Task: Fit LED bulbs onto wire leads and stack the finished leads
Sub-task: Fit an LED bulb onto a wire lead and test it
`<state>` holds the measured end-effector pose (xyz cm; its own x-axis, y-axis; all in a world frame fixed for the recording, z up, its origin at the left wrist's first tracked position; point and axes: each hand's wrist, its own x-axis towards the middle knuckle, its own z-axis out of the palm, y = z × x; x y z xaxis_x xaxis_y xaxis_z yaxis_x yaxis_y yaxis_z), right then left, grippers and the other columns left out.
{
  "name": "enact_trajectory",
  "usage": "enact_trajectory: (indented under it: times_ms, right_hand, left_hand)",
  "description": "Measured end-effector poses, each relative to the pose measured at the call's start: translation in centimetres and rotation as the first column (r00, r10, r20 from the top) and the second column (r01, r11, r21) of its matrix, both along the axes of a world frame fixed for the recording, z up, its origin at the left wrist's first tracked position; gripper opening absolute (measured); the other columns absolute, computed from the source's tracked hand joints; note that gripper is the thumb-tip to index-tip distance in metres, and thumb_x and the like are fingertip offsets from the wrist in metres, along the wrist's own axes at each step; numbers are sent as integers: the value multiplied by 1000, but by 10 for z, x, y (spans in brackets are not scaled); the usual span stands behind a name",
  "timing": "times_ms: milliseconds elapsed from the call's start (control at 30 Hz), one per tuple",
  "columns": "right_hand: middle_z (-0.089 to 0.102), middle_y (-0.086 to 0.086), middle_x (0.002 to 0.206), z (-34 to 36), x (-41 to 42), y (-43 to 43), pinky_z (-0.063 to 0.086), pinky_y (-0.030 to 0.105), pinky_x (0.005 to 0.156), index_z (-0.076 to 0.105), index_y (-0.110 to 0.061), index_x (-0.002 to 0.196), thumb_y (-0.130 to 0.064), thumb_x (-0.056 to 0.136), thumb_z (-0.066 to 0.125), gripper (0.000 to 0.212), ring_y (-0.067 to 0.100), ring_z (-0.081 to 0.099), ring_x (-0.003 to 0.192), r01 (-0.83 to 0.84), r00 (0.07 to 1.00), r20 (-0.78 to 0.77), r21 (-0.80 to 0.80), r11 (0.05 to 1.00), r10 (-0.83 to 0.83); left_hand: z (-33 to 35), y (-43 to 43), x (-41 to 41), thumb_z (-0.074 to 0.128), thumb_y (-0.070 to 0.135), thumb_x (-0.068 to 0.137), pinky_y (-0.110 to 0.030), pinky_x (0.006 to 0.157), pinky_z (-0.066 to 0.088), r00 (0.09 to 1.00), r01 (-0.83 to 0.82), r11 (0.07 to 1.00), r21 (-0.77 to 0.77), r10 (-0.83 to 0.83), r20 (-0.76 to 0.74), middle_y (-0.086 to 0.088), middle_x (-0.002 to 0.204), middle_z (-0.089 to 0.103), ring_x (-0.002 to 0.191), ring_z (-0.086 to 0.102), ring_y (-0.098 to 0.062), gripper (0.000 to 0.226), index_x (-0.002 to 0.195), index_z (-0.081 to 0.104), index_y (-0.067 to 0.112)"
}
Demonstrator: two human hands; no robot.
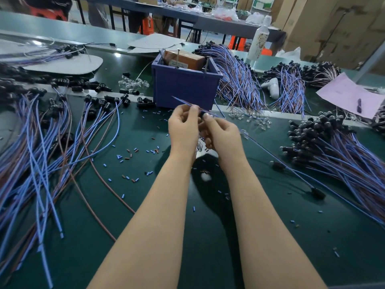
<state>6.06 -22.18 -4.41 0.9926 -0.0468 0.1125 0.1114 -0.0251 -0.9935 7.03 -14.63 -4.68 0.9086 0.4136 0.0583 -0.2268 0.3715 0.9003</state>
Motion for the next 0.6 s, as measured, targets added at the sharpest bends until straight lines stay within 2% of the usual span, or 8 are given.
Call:
enact_trajectory:
  times_ms: [67,167,233,300,400,500,600]
  right_hand:
    - [54,-6,50,2,-5,3,38,23,50,61,-15,65,-22,94,56,31,8,48,47,68,980,196,-272,960,-13]
    - [64,-1,73,2,-9,7,44,29,69,67,-12,86,-23,93,55,18,17,59,72,319,887,451,-441,839,-99]
    - [67,2,96,-2,-7,4,42,28,84,67,-12,103,-21,94,54,19,21,57,93,338,897,434,-560,757,-79]
    - [67,6,105,-9,-2,1,41,33,91,67,-11,107,-21,94,53,22,24,57,101,255,946,322,-654,712,-43]
    - [69,8,101,-14,-1,3,43,33,87,68,-8,103,-15,93,54,19,24,60,97,218,957,287,-642,735,-32]
    - [70,9,94,-13,-2,6,45,32,83,69,-6,98,-11,91,56,15,23,62,90,219,954,294,-564,796,-55]
    - [71,7,90,-11,-2,6,40,23,72,69,-7,95,-9,91,55,15,18,59,81,260,948,289,-467,845,-132]
  left_hand:
    - [-3,9,5,48,10,96,-23,57,46,986,-156,987,-24,155,-59,0,69,57,59,55,-10,21,76,51,16]
    - [-9,17,10,46,13,97,-26,63,45,937,-325,944,-61,313,-155,3,68,57,59,54,-8,22,76,47,19]
    - [-11,19,11,46,13,97,-31,69,45,920,-370,928,-50,358,-162,2,69,56,61,54,-12,23,75,46,20]
    - [-10,18,12,46,13,97,-33,70,47,914,-389,921,-31,382,-134,3,71,56,61,54,-10,23,76,46,21]
    - [-9,15,10,48,11,97,-26,68,50,928,-368,929,-37,364,-80,5,72,57,59,57,-4,20,80,47,21]
    - [-10,10,8,51,9,95,-22,66,50,962,-272,962,-25,272,-24,4,73,58,57,57,0,14,84,52,16]
    - [-11,2,7,54,9,94,-29,72,51,997,-76,985,153,77,1,1,75,61,66,58,-10,8,89,60,10]
